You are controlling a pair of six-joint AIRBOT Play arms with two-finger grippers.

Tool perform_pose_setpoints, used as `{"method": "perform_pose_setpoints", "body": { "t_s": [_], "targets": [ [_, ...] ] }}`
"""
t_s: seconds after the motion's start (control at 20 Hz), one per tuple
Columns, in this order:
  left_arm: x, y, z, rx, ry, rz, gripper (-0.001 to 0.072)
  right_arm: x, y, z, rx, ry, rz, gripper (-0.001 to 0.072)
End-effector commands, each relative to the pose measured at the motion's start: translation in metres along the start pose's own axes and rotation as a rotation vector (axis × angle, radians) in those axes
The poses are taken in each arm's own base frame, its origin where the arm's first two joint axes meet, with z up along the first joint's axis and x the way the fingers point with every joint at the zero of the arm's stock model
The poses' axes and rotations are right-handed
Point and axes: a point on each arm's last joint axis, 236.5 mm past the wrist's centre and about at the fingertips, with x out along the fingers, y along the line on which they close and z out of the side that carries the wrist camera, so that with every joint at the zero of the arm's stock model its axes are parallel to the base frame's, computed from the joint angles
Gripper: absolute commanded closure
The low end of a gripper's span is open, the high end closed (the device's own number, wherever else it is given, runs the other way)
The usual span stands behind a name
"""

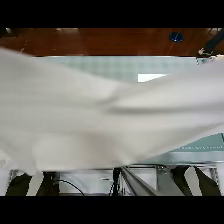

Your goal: Fold the shirts.

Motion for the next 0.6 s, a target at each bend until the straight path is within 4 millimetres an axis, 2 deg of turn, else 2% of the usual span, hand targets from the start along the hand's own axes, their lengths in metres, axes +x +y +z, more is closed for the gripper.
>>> {"method": "perform_pose_setpoints", "body": {
  "t_s": [0.0, 0.1, 0.25, 0.3, 0.35, 0.45, 0.55],
  "targets": [
    [0.012, 0.015, -0.056, -0.086, 0.215, 0.017, 0.0668, 0.009, -0.018, -0.075, 0.03, 0.32, 0.015, 0.0688],
    [0.042, 0.018, -0.097, -0.16, 0.352, -0.049, 0.0668, 0.028, -0.042, -0.119, 0.067, 0.474, -0.004, 0.0688],
    [0.09, 0.007, -0.166, -0.314, 0.552, -0.206, 0.067, 0.062, -0.066, -0.211, 0.096, 0.777, -0.006, 0.0688],
    [0.108, 0.006, -0.18, -0.308, 0.565, -0.245, 0.0671, 0.078, -0.072, -0.239, 0.09, 0.86, -0.003, 0.0688],
    [0.129, 0.01, -0.193, -0.296, 0.575, -0.262, 0.0671, 0.103, -0.082, -0.262, 0.063, 0.91, -0.012, 0.0688],
    [0.18, 0.018, -0.211, -0.248, 0.607, -0.284, 0.0671, 0.157, -0.099, -0.295, 0.008, 0.989, -0.047, 0.0688],
    [0.235, 0.01, -0.221, -0.274, 0.627, -0.336, 0.067, 0.217, -0.091, -0.322, -0.008, 1.015, -0.001, 0.0688]
  ]
}}
